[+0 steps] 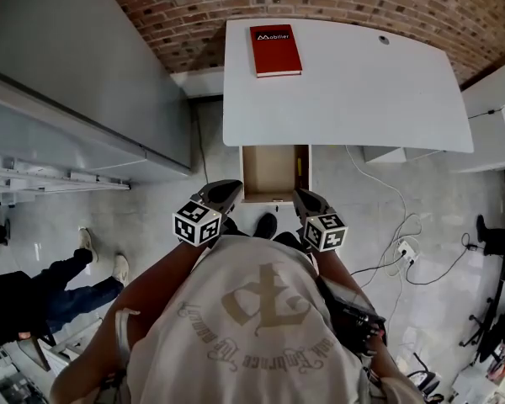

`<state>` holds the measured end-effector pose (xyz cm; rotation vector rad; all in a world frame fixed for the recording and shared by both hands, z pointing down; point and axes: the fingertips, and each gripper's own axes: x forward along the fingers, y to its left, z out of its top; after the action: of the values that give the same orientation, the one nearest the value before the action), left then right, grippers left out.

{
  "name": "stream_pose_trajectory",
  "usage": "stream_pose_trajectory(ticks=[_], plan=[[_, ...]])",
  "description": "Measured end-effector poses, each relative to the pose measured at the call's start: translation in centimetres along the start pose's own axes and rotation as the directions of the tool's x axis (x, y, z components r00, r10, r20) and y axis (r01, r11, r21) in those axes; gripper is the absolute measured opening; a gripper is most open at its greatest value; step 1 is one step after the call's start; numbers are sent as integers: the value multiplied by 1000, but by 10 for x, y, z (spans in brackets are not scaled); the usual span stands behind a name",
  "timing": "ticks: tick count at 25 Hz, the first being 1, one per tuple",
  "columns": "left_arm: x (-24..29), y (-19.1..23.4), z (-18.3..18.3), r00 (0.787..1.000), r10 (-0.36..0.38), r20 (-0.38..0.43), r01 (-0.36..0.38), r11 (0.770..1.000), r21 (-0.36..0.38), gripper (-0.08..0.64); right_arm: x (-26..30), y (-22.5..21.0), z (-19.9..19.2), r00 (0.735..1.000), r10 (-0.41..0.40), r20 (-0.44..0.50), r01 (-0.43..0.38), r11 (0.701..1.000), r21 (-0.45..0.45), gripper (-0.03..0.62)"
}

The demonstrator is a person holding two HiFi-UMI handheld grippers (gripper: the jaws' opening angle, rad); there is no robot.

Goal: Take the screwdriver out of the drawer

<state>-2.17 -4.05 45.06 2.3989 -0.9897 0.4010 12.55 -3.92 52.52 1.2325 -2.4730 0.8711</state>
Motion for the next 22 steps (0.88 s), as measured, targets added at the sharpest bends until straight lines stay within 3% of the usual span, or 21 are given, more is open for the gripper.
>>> stream_pose_trajectory(ticks=[8, 22], plan=[[5, 4, -11, 999, 22, -44, -22, 1000, -19, 15, 13, -11, -25, 997, 0, -75, 2, 1000, 26, 6], [14, 21, -25, 998, 0, -67, -4, 997, -71, 15, 32, -30, -40, 979, -132, -158, 138, 990, 29, 8]])
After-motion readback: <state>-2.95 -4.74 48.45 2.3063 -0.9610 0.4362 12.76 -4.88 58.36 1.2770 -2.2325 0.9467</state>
